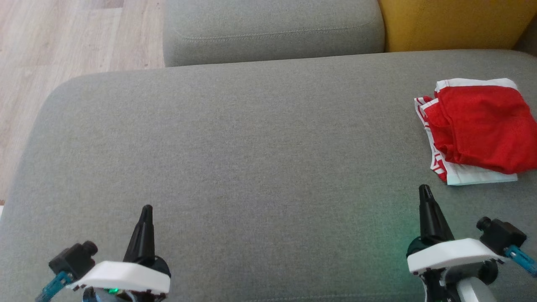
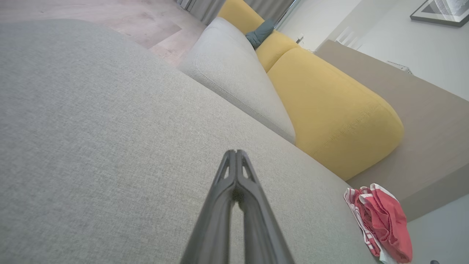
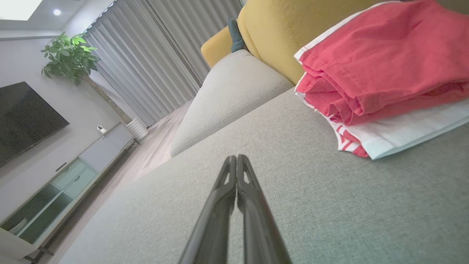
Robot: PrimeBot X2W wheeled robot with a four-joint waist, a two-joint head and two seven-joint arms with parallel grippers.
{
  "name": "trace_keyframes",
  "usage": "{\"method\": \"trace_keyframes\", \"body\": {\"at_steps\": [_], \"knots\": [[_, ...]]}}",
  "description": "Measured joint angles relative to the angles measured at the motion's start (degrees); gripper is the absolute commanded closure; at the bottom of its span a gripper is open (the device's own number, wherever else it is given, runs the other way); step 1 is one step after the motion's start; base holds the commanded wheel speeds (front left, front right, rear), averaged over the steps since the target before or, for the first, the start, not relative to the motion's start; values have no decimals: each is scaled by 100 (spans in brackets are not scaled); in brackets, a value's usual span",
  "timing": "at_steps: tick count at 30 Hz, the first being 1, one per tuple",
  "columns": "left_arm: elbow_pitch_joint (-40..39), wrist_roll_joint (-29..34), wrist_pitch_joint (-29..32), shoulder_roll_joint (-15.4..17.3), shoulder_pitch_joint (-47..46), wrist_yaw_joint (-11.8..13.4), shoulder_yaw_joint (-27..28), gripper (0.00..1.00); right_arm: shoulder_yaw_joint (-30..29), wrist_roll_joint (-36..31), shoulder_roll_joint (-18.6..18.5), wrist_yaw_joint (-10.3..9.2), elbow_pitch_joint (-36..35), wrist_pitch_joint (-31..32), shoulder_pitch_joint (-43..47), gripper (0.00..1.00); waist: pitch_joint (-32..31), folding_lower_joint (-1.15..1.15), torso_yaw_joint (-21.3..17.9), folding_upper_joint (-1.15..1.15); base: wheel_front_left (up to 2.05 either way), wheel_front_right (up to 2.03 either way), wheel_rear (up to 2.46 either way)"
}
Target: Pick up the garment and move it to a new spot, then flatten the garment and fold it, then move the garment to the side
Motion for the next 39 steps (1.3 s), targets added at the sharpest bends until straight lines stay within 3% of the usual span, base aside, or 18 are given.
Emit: {"method": "trace_keyframes", "body": {"at_steps": [39], "knots": [[245, -2254, 603, 27, -336, -103, 371, 100, -401, 2541, -22, 0, -83, 569, -113, 100, 22, 0, 15, 0, 0, 0, 0]]}}
